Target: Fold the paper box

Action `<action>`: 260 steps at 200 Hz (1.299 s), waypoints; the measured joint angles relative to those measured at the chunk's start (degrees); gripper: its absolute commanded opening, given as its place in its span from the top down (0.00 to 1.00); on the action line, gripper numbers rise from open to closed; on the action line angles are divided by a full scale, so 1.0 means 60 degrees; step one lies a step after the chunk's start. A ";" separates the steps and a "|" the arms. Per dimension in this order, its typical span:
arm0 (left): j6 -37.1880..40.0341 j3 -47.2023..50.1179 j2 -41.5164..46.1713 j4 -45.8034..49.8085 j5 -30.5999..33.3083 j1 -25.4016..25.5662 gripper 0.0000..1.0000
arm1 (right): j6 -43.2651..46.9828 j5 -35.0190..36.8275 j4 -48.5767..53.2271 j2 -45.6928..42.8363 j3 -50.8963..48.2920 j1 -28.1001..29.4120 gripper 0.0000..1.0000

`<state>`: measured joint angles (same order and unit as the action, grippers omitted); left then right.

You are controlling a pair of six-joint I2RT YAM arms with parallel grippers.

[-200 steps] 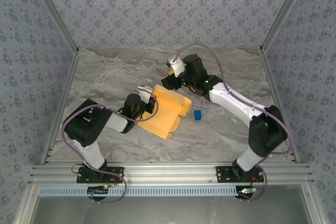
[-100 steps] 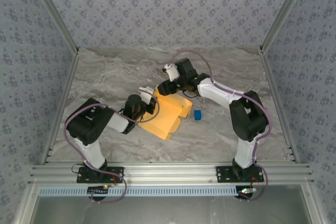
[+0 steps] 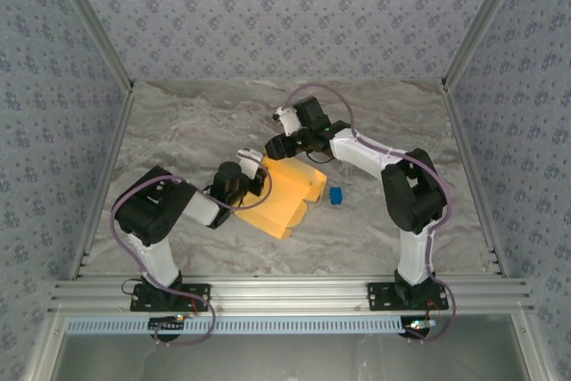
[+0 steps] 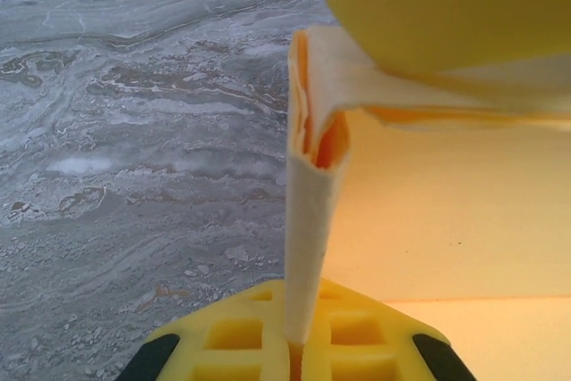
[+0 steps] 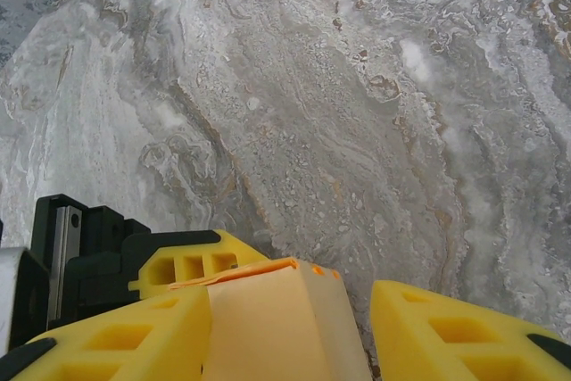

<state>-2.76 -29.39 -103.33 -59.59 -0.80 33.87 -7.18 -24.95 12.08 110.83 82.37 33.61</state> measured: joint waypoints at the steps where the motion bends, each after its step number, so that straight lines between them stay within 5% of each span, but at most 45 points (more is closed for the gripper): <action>1: 0.0000 0.0000 0.0000 0.0004 0.0000 0.0000 0.93 | 0.0000 0.0000 0.0004 0.0004 0.0004 0.0000 0.49; 159: 0.0066 0.0036 -0.0015 0.0055 -0.0015 0.0073 0.96 | -0.0025 0.0266 0.0630 -0.0007 0.0259 -0.0215 0.48; 260: -0.0739 0.0036 0.0182 0.0270 0.1082 0.0248 0.99 | -0.0929 0.1894 0.1144 -0.4390 -0.2484 -0.0484 0.40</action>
<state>-7.20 -29.17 -102.24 -57.98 5.69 35.35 -12.75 -13.58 18.94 84.49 67.46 30.70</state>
